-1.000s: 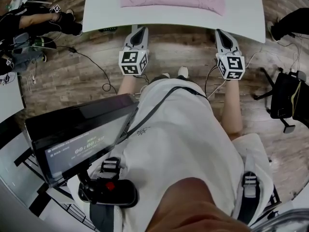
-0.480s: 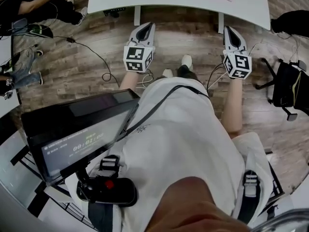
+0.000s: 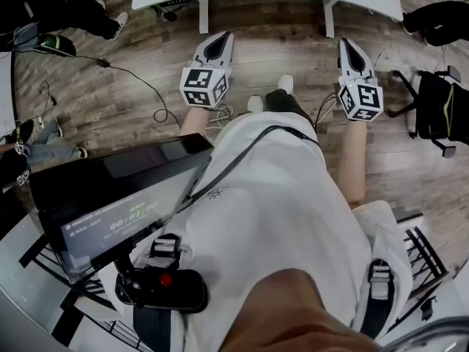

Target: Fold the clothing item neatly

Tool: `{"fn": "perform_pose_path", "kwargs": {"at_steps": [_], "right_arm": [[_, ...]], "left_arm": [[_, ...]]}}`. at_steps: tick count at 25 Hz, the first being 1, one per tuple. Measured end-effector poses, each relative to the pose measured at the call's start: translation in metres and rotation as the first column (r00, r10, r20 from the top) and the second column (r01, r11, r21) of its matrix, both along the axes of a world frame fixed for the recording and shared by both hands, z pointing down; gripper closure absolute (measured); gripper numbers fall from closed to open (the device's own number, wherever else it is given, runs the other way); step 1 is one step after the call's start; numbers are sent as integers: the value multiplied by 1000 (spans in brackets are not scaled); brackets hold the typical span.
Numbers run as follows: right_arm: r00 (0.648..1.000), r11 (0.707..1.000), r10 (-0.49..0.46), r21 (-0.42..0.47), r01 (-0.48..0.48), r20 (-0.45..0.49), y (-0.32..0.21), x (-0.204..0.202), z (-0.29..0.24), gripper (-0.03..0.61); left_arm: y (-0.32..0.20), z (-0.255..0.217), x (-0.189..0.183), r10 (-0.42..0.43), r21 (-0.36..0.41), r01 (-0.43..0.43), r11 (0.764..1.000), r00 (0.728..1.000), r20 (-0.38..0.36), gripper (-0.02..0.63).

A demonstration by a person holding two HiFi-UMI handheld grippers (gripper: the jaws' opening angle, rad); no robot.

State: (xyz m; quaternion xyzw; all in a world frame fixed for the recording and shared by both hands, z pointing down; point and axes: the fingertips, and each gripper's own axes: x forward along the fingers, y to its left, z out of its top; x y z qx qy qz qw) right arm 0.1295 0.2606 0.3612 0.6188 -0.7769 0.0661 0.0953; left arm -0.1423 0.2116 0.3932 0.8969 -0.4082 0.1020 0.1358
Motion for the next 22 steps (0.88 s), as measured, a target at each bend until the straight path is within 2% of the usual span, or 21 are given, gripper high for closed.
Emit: {"fn": "perform_pose_path", "kwargs": {"at_steps": [5,9,15,18,22], "right_arm": [[998,999,43,-27,-42,37,43,16,5,575],[998,998,52,-24,-51,45,61,30,4,575],[998,999,-45,-3,45,41,74,25,-5,575],[992,992,-123,3,123,37,89,15,-10,575],[982,984,-179,2,180,61,108,18,-7,575]], "left_arm": [[26,0,14,44,11,-44,999,999,12,612],[42,0,19,43,10,-44,999,999,26,612],[67,-15,34,-3,42,1,999,999,46,612],[90,-21,46,-34,36,33,999,999,25,612],[117,-22,64,-81,28,81,996,997,4,612]]}}
